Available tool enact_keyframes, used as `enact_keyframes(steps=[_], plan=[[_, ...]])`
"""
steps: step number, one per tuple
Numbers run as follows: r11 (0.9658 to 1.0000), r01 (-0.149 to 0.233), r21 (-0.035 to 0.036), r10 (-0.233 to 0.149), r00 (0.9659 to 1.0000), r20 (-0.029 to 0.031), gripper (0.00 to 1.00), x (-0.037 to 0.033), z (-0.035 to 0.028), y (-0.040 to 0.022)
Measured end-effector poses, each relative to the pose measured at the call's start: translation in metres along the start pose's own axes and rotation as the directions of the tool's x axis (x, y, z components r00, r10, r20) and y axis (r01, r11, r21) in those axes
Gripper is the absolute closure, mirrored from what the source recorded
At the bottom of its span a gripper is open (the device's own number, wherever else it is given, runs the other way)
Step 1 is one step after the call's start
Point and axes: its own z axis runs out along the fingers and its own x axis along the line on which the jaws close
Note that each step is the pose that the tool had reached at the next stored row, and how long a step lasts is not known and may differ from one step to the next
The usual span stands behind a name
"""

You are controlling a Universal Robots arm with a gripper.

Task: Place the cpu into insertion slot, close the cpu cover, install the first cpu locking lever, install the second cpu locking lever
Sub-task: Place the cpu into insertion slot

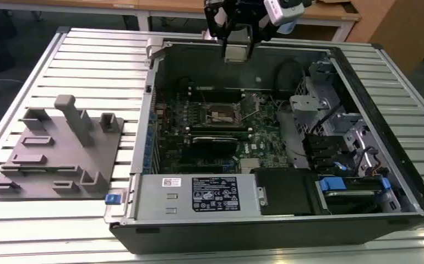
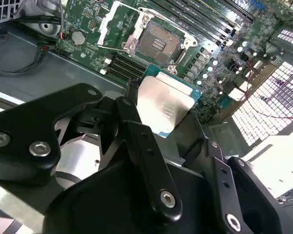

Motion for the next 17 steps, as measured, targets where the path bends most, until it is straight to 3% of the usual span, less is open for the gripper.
enact_keyframes(steps=[17], plan=[[1.0, 0.0, 0.0, 0.0, 1.0, 0.0002, 0.46, 0.0, 0.0004, 0.0]])
